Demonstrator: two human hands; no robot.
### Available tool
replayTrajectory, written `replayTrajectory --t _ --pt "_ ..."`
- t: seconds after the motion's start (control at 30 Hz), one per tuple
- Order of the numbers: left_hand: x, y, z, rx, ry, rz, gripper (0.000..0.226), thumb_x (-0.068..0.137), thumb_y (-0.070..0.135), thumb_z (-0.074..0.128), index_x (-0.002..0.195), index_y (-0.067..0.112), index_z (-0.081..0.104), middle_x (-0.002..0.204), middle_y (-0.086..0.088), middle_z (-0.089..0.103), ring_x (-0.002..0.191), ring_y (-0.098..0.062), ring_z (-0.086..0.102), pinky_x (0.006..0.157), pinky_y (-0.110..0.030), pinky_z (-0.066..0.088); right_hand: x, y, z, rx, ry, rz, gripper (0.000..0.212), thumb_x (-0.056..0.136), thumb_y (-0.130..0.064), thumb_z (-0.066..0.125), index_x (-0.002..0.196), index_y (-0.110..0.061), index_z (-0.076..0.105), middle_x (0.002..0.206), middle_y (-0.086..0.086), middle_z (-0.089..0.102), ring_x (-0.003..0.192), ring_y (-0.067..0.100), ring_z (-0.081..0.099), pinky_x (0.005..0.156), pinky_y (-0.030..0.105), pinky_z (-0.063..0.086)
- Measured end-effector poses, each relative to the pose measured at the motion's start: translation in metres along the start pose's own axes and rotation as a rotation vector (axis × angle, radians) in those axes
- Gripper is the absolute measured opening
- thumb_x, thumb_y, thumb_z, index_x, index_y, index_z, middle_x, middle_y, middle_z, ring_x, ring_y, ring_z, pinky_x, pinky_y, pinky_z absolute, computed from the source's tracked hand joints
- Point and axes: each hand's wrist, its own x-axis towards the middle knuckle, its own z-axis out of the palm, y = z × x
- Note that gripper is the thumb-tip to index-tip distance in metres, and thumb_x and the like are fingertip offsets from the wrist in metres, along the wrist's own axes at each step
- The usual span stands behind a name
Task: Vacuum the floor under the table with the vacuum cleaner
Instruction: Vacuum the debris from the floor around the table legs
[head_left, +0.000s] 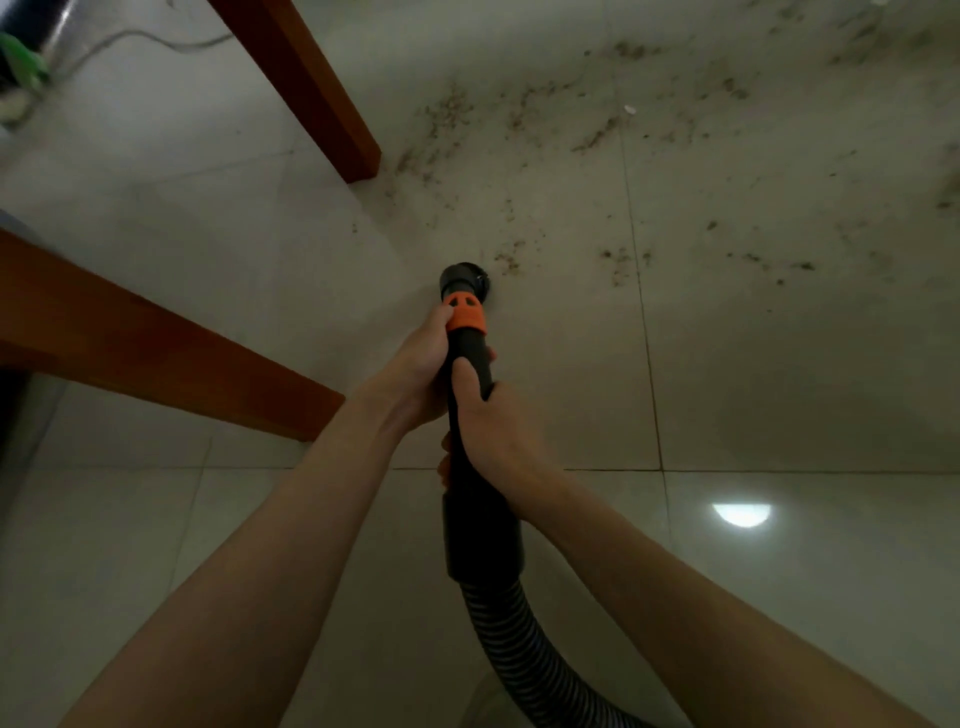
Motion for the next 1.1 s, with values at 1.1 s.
replayTrajectory --t 1.1 --pt "0.026 0.035 0.021 0.278 0.071 -0.056 0.052 0.099 0.049 0.028 0.101 0.002 0.051 0.076 -0.011 0.057 0.064 -0.019 0.054 0.060 -0.030 0.045 0.032 -0.025 -0.010 0.100 -0.013 -0.023 0.052 0.101 -0.047 0.030 0.111 -0.001 0.051 0.071 0.008 0.057 0.042 0.015 0.056 0.042 0.021 0.047"
